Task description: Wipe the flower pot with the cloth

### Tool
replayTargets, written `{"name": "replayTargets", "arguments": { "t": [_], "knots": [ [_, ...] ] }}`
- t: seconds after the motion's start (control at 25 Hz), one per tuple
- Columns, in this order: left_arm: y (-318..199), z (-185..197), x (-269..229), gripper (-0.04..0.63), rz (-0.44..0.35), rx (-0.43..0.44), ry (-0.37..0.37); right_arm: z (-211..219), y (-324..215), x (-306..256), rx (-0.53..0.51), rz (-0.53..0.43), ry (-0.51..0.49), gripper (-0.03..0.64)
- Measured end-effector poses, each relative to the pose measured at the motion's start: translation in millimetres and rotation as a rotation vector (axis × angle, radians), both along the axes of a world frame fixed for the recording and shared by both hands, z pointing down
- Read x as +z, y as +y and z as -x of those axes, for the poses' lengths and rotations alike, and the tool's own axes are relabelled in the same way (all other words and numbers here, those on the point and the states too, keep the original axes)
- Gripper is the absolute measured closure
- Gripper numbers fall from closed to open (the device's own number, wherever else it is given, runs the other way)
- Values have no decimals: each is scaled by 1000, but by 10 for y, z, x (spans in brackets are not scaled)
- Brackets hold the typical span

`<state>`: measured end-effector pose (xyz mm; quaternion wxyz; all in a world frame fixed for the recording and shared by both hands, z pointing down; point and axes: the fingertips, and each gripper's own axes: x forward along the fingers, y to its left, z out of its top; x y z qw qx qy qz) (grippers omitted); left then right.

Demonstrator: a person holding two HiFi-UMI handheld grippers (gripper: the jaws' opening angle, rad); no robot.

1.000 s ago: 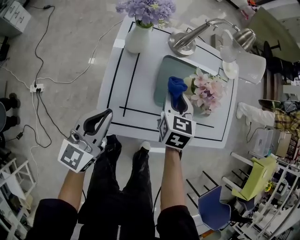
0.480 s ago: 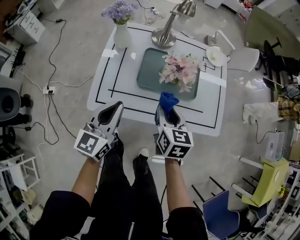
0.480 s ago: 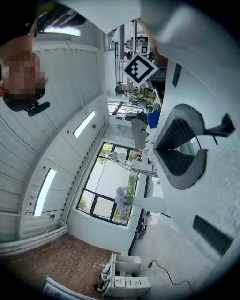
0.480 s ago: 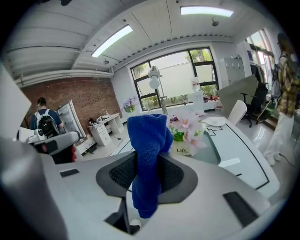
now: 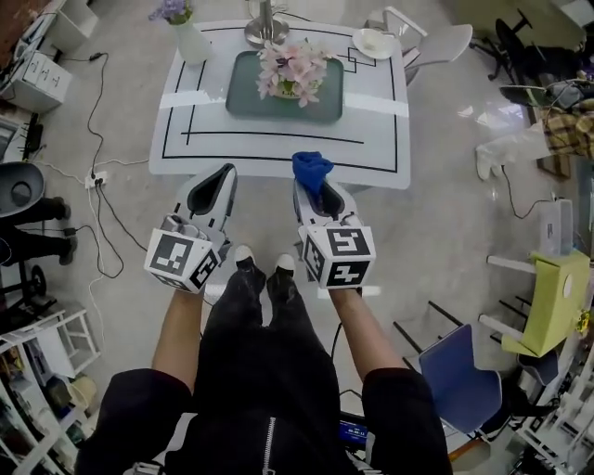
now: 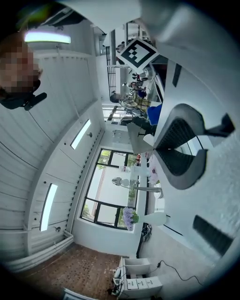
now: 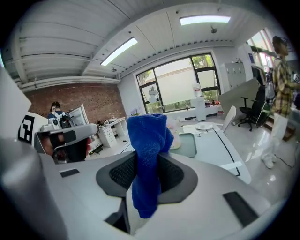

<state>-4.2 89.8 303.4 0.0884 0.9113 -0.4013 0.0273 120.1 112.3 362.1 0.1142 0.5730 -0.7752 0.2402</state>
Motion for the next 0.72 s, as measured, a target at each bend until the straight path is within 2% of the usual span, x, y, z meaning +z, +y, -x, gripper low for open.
{"name": "replayTargets", "arguments": {
  "t": [0.2,0.72],
  "knots": [
    [164,-71,49,589,36,-73,-35,-128,264,-102,61,-20,-1,502],
    [304,219,-19,589,47,-108,-35,318,338,-214,-18,-39,29,503]
  ]
}}
